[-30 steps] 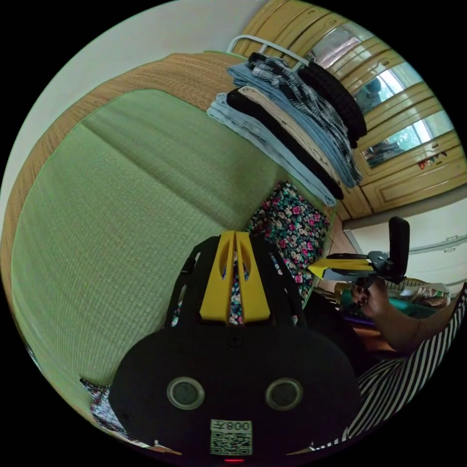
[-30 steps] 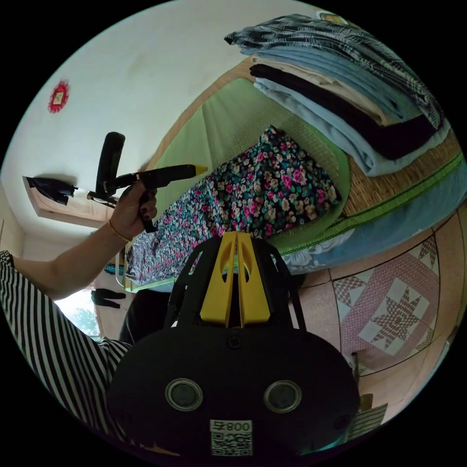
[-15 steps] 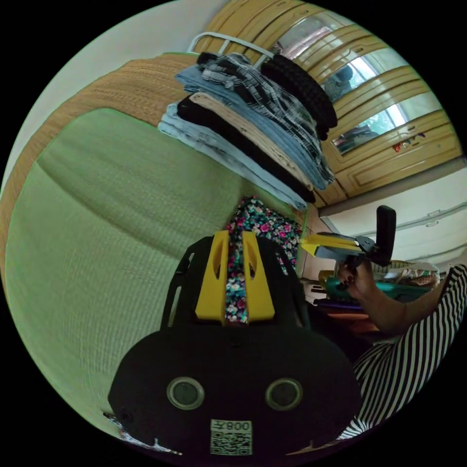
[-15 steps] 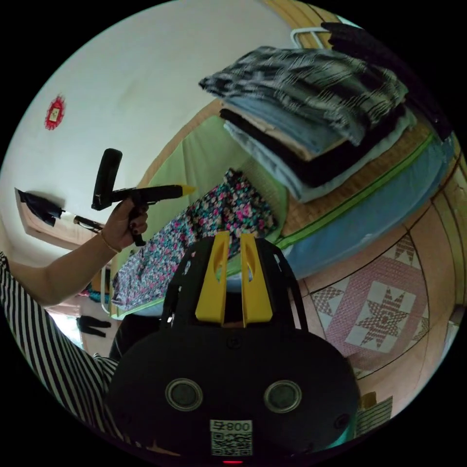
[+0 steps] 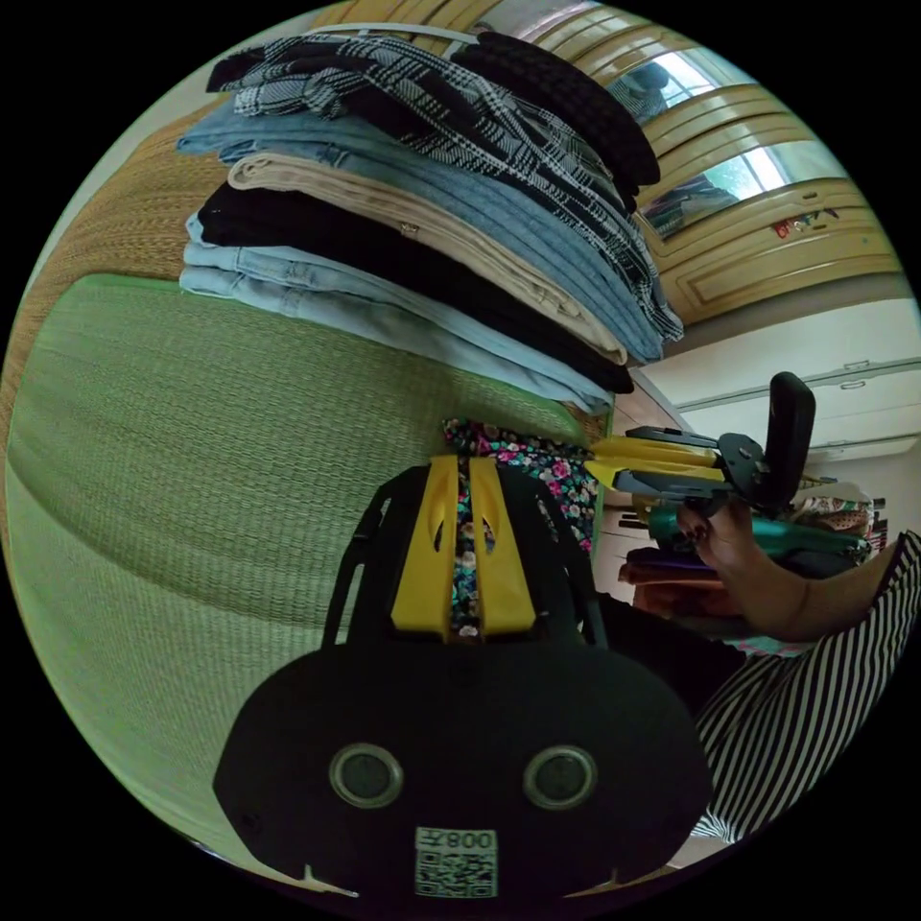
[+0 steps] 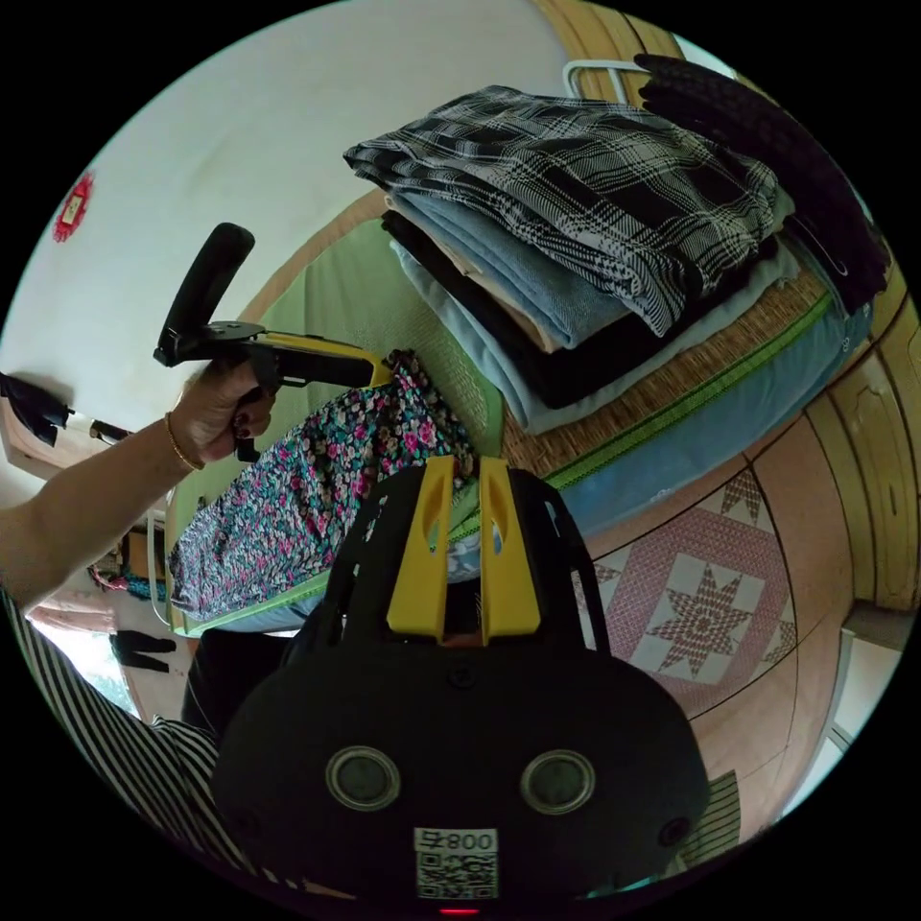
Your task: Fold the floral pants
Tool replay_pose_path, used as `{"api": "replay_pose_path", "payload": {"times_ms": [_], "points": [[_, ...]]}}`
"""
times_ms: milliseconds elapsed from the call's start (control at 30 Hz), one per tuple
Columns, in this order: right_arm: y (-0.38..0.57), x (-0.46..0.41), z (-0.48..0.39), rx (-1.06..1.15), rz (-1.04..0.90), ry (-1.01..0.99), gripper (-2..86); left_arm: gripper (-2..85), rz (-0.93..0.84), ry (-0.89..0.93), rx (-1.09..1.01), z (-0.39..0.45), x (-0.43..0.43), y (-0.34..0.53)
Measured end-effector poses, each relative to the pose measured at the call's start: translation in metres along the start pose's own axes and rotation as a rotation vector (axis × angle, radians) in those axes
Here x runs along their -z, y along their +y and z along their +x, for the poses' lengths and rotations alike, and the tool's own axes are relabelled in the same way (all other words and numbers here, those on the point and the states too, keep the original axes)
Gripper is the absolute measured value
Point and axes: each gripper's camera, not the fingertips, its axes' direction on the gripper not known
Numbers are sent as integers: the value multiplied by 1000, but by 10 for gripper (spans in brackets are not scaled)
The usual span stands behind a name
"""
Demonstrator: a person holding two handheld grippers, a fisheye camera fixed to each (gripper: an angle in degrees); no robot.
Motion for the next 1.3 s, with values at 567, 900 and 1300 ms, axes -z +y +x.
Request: {"api": "replay_pose_path", "payload": {"times_ms": [567,900,1300], "points": [[34,11,7,3,54,-112,16,20,62,-73,-48,110,128,-27],[61,43,-41,172,107,-225,16,20,155,-123,-48,172,256,8],[85,25,-153,476,12,-383,16,20,254,-189,50,221,419,117]]}}
